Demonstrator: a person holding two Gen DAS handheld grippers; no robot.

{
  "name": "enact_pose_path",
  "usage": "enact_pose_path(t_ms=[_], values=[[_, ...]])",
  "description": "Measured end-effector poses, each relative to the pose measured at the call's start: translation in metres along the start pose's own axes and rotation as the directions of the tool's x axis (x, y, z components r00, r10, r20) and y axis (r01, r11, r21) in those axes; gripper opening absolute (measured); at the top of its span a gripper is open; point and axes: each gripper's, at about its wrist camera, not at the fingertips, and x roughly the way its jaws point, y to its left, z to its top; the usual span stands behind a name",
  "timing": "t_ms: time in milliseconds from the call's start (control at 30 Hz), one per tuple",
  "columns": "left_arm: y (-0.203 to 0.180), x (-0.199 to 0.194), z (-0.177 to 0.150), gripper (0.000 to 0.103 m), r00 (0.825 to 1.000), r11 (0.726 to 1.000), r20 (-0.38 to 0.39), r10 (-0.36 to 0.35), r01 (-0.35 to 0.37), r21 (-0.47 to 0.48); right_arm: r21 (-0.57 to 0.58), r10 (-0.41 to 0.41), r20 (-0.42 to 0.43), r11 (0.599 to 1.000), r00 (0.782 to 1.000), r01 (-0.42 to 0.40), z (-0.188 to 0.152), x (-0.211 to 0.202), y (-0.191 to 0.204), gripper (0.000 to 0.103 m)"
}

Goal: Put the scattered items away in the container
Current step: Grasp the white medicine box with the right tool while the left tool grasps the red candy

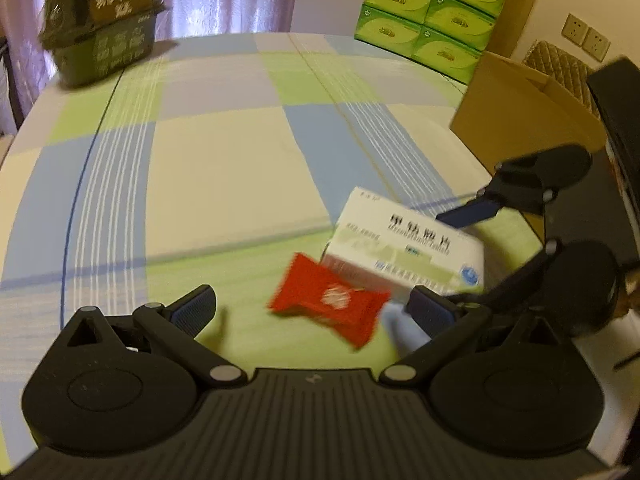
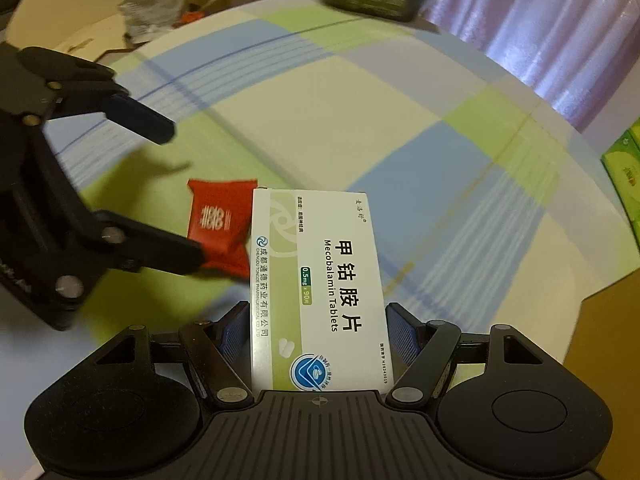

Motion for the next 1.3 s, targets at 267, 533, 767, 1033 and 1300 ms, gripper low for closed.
enact_pose_path(t_ms=[267, 533, 767, 1033, 1300], values=[[-0.009, -0.016, -0.039, 0.100, 0.989, 0.988, -0.010, 0.144, -0.144, 0.047, 0.171, -0.060, 0.003, 0.984, 0.998, 0.059, -0.039, -0.021, 0.021, 0.073], [0.001, -0.001, -0.028, 0.078, 0.996, 0.980, 0.013, 0.083, -0.080, -0.182, 0.316, -0.183, 0.042, 0.935, 0.982, 0.160, -0.064, -0.029, 0.013, 0.073], [-0.007, 0.010, -0.020, 0.049, 0.986, 0.984, 0.006, 0.166, -0.165, -0.064, 0.301, -0.172, 0.059, 0.942, 0.983, 0.147, -0.067, -0.031, 0.006, 0.073], [-0.005, 0.006, -0.017, 0.027, 0.992, 0.985, -0.044, 0.122, -0.115, 0.132, 0.325, -0.151, 0.090, 0.939, 0.984, 0.115, -0.076, -0.032, -0.002, 0.074], [-0.026, 0.004, -0.025, 0.035, 0.979, 0.935, 0.007, 0.206, -0.199, 0.293, 0.354, -0.161, 0.117, 0.929, 0.980, 0.110, -0.080, -0.033, -0.002, 0.074]])
